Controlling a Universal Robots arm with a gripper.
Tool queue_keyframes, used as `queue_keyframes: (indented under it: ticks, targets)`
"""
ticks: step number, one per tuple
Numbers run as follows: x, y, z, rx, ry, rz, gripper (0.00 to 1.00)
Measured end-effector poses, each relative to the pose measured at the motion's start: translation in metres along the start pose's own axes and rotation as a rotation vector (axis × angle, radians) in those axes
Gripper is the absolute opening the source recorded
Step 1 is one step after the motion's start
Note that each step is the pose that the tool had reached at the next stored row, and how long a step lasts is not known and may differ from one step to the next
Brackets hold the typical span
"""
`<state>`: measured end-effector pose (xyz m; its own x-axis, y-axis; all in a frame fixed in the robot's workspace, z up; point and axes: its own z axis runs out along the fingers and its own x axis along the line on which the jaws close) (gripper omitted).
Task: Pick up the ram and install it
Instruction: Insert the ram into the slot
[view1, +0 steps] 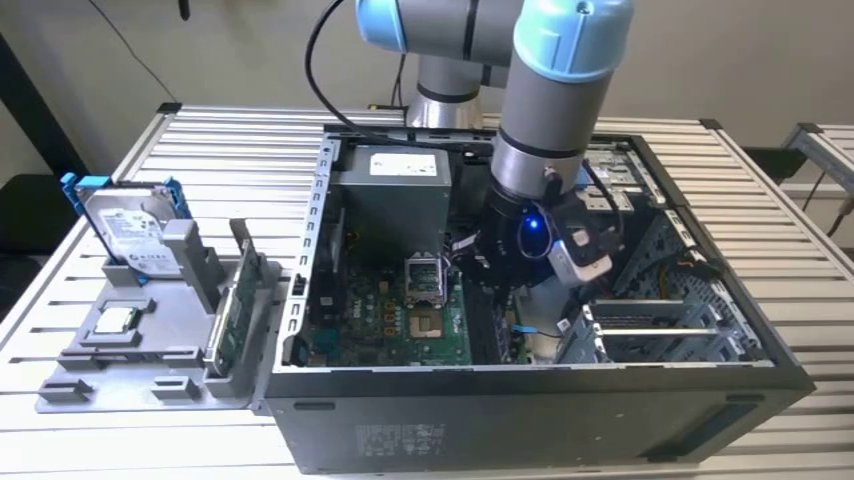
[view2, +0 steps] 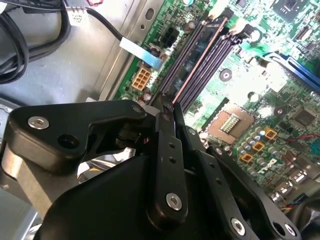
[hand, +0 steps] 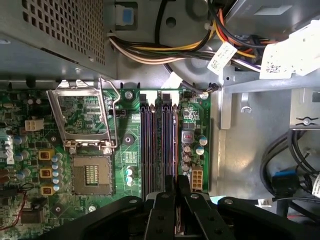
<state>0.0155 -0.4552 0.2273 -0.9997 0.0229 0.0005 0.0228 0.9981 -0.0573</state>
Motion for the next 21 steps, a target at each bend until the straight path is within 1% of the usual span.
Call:
queue_keyframes:
  ticks: [3, 5, 8, 10, 13, 15, 17, 21]
  targets:
    - [0.0001, 0.0015, -0.0002, 0.0096, -0.0002, 0.0, 0.14]
    - [0.0002, 0.004, -0.0005, 0.0167, -0.0002, 0.0, 0.14]
    - [0.0001, 0.0056, -0.0013, 0.0172, -0.0004, 0.0, 0.14]
    - [0.0002, 0.0066, -0.0019, 0.0207, -0.0005, 0.0, 0.14]
    - [0.0002, 0.0083, -0.0029, 0.0354, -0.0007, 0.0, 0.14]
    - [0.0002, 0.0088, -0.0052, 0.0397, -0.0007, 0.0, 0.14]
    - [0.0002, 0.0087, -0.0078, 0.0419, -0.0008, 0.0, 0.14]
    - [0.0003, 0.0088, -0.0077, 0.0427, -0.001, 0.0, 0.14]
